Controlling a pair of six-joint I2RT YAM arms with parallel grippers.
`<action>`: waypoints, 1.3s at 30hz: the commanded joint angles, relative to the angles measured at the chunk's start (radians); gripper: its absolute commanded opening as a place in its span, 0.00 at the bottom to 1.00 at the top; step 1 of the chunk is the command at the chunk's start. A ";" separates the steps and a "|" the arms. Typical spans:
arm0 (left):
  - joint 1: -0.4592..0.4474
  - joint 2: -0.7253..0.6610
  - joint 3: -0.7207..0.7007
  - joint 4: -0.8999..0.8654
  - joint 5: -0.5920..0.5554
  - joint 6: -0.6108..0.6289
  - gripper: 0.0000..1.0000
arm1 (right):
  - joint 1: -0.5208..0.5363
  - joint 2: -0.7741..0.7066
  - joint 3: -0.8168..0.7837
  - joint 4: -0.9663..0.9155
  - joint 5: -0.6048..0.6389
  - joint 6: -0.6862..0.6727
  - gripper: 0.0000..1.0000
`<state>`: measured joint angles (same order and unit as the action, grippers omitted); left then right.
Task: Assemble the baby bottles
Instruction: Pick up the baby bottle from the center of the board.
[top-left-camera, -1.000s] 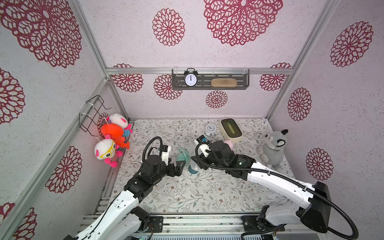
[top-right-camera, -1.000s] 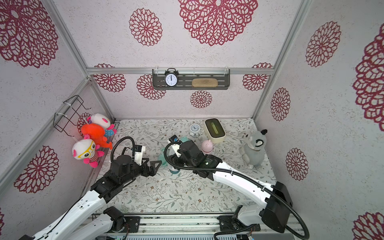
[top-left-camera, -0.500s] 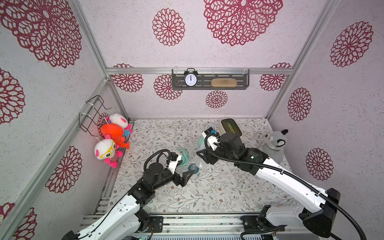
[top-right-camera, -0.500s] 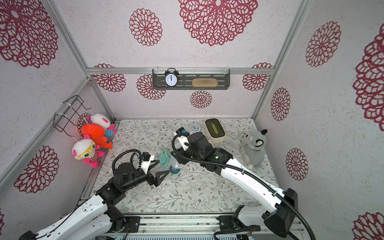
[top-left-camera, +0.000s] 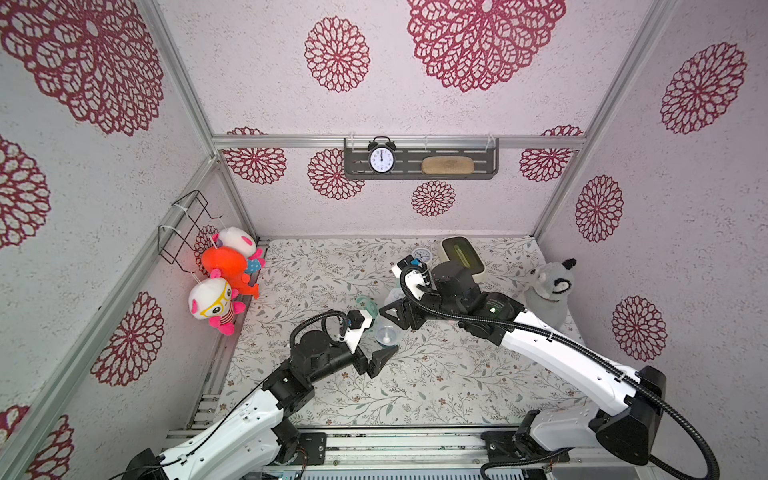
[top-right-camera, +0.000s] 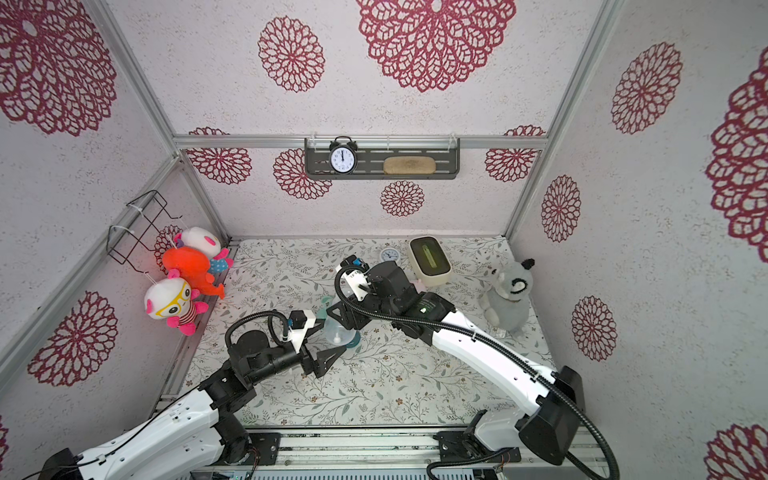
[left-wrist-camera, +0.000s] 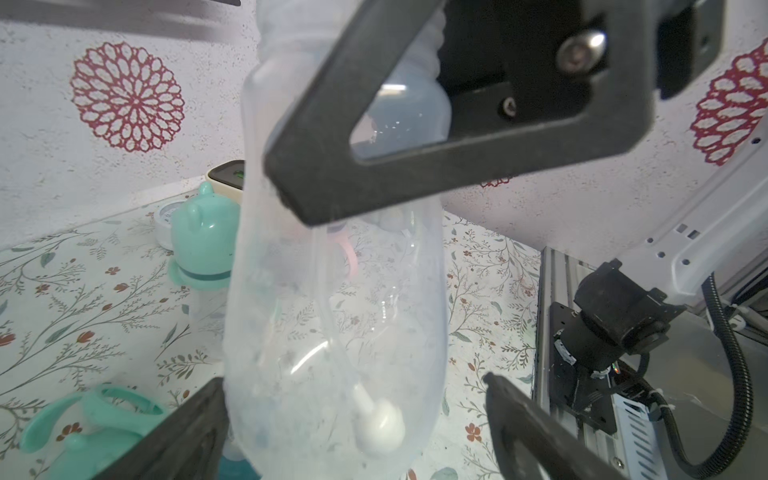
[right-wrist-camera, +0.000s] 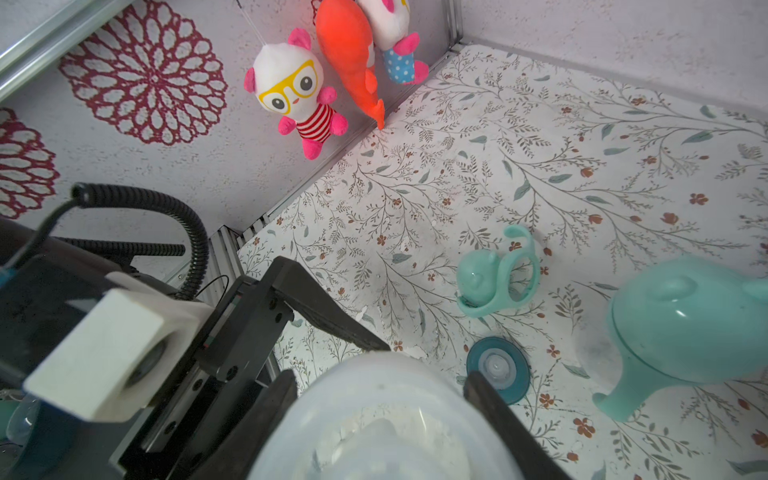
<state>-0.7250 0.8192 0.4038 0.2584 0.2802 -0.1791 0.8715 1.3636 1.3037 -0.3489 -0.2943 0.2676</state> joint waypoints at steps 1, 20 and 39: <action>-0.017 0.014 -0.003 0.079 -0.019 0.039 0.98 | 0.011 -0.005 0.050 0.075 -0.060 0.031 0.44; -0.019 0.035 -0.003 0.133 -0.082 0.035 1.00 | 0.036 -0.001 0.046 0.093 -0.088 0.048 0.44; -0.019 -0.032 -0.027 0.066 -0.151 0.013 0.14 | 0.036 0.017 0.087 0.064 -0.017 -0.017 0.80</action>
<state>-0.7372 0.8169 0.3794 0.3416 0.1761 -0.1665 0.9043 1.3972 1.3407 -0.2916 -0.3508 0.2745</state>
